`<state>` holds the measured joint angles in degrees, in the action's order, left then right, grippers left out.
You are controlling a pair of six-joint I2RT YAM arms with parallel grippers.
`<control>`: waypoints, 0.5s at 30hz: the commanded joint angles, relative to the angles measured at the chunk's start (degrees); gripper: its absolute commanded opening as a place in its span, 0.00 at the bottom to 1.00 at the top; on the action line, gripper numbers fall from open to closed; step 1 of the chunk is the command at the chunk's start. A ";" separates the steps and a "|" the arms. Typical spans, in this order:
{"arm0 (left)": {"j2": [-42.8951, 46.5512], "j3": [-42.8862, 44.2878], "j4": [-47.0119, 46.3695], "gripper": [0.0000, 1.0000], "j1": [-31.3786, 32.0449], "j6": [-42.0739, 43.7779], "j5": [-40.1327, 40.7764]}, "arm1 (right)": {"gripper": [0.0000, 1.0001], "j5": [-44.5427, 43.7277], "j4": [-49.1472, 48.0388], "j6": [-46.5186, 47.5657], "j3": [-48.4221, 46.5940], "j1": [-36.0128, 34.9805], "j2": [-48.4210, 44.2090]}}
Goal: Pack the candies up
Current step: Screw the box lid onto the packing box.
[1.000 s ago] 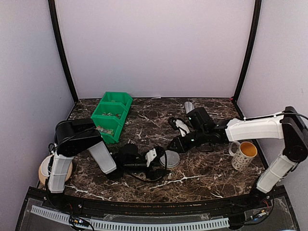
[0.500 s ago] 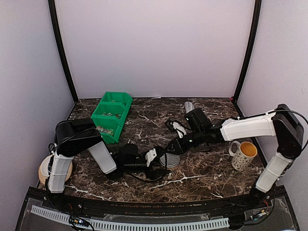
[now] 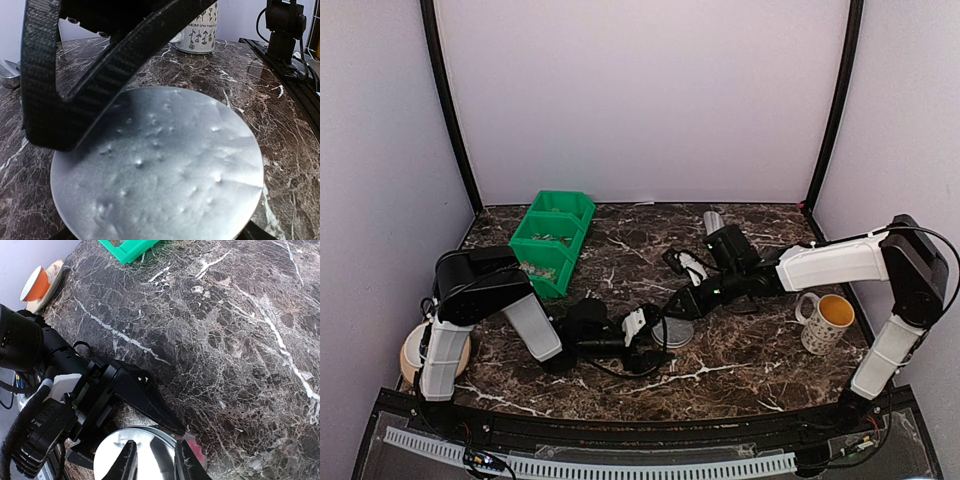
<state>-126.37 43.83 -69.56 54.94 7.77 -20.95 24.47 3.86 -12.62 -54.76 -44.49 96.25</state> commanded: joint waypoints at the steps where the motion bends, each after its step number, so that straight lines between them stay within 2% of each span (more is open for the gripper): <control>1: -4.52 -1.65 13.93 0.51 -0.53 2.07 4.25 | 0.26 1.55 -0.81 0.75 -0.09 0.51 0.57; 15: -4.55 -1.47 14.20 0.50 -0.53 2.16 4.07 | 0.28 0.28 -0.26 1.63 1.76 1.25 -0.34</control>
<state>-126.45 44.01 -69.52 54.94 7.73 -20.95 24.45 2.96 -11.66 -53.98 -44.03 96.20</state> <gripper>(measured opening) 0.760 0.285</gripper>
